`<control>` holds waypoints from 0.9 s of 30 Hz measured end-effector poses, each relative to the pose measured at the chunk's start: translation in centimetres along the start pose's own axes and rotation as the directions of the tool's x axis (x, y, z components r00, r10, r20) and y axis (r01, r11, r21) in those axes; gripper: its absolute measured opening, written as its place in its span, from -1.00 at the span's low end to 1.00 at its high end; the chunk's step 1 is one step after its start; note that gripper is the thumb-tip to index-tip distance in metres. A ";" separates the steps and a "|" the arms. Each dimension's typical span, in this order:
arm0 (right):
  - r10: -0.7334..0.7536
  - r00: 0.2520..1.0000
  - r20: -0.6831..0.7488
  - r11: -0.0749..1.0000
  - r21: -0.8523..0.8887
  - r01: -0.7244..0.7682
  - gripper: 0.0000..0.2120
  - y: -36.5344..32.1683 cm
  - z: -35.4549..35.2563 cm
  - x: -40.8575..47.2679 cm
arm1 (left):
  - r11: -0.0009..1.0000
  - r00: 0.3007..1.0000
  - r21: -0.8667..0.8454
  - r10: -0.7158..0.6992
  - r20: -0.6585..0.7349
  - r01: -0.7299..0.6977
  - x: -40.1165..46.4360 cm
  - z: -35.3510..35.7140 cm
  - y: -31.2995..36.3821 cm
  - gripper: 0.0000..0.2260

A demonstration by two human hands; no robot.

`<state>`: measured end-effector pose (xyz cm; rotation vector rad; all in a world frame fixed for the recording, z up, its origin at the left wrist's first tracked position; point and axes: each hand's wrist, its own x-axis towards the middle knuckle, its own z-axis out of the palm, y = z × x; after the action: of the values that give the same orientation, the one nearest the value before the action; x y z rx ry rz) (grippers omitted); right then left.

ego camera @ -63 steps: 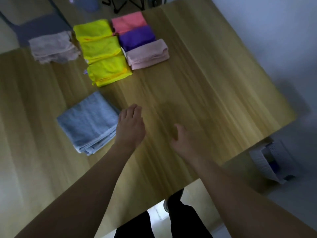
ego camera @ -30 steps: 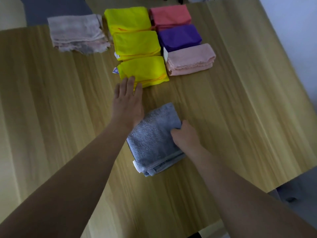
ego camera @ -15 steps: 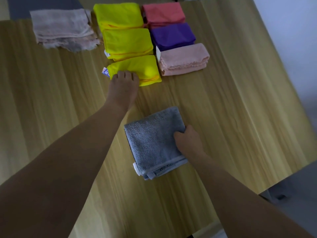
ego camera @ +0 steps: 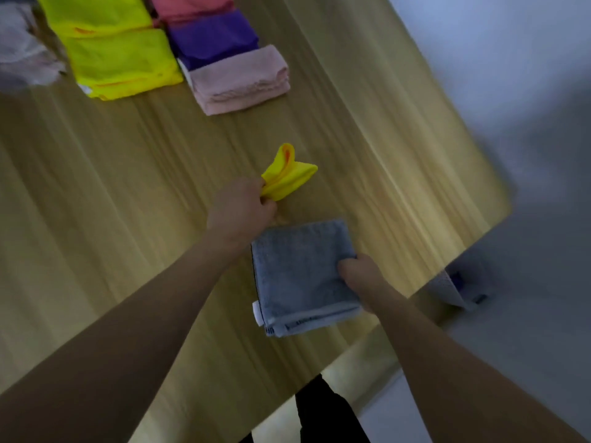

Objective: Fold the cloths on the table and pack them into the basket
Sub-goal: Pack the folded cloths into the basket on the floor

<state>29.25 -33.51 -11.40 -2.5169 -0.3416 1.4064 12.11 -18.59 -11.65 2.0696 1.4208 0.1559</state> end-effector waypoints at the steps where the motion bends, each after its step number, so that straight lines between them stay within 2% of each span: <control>1: 0.018 1.000 0.006 0.998 0.067 -0.018 -0.55 1.4 -1.4 0.1 | 0.999 0.999 -0.045 0.002 0.036 0.000 -0.1 0.8 1.8 -0.85; 4: 0.019 1.000 -0.017 0.980 0.198 -0.015 -0.45 6.2 -6.1 1.2 | 0.991 0.992 -0.132 0.030 0.121 -0.014 -0.4 3.3 8.1 -0.86; 8: 0.046 0.996 -0.074 0.953 0.301 -0.022 -0.58 12.4 -13.0 2.0 | 0.983 0.979 -0.179 0.077 0.187 -0.043 -1.7 7.7 17.2 -0.91; 13: 0.179 0.976 -0.127 0.850 0.519 -0.088 -0.54 20.7 -23.0 1.2 | 0.970 0.944 -0.222 0.160 0.287 -0.096 -3.9 15.1 29.5 -0.92; 16: 0.223 0.959 -0.173 0.769 0.636 -0.064 -0.54 26.0 -28.7 1.4 | 0.961 0.916 -0.268 0.167 0.365 -0.068 -5.3 19.5 37.2 -0.90; 20: 0.302 0.925 -0.230 0.732 0.677 -0.070 -0.62 31.4 -34.7 2.9 | 0.954 0.853 -0.281 0.233 0.467 -0.107 -6.0 23.9 44.8 -0.88; 24: 0.348 0.914 -0.210 0.731 0.671 -0.124 -0.58 34.2 -39.5 4.5 | 0.957 0.789 -0.255 0.262 0.555 -0.138 -5.1 27.3 50.6 -0.86; 27: 0.392 0.902 -0.182 0.661 0.738 -0.138 -0.57 35.4 -42.8 6.8 | 0.961 0.739 -0.254 0.248 0.626 -0.108 -2.8 30.3 54.1 -0.88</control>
<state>72.40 -68.76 -6.29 -2.0948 0.5780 0.8948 67.37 -46.34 -5.81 1.8182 0.7349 -0.3180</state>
